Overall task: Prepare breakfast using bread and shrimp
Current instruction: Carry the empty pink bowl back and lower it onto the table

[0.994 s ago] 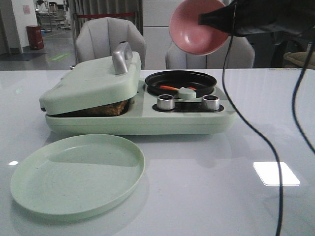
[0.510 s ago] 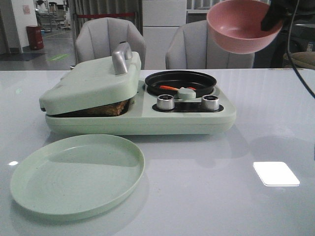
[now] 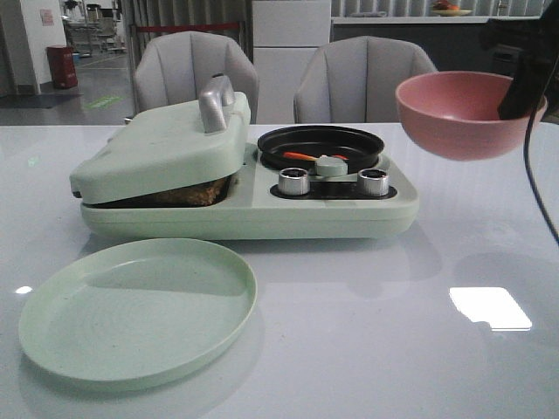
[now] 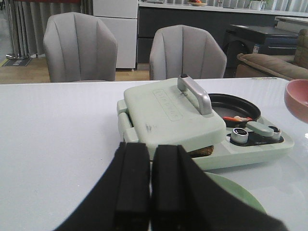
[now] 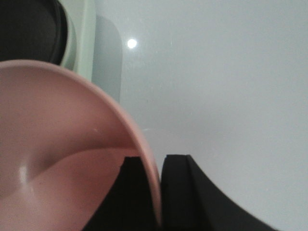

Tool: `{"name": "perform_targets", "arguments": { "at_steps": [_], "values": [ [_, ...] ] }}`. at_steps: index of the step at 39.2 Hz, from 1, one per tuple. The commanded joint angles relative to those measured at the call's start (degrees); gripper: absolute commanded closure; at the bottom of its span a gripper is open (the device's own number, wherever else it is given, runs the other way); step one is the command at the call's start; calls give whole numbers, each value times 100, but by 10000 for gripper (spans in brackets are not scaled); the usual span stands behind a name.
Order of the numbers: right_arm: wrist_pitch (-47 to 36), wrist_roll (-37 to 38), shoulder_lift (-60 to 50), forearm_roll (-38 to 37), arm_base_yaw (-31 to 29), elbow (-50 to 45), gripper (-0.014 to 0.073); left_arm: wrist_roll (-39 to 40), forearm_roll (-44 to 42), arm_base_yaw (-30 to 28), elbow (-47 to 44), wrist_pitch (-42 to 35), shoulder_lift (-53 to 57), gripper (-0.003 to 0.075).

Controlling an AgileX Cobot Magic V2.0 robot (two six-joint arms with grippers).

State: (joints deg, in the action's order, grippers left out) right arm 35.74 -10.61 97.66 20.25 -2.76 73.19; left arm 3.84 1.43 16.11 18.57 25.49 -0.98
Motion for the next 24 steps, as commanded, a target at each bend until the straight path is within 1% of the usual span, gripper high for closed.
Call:
{"name": "perform_targets", "arguments": {
  "at_steps": [1,6,12,24],
  "values": [
    [-179,-71,-321,85,-54,-152,457,56,39,38,135,-460,-91,607],
    [-306,-75,-419,75,-60,-578,457,56,39,38,135,-460,-91,607],
    [-400,-75,-540,75,-202,-900,457,56,39,38,135,-460,-91,607],
    [-336,-75,-500,84,-668,-1133,457,56,39,38,135,-460,-91,607]
  ]
}}
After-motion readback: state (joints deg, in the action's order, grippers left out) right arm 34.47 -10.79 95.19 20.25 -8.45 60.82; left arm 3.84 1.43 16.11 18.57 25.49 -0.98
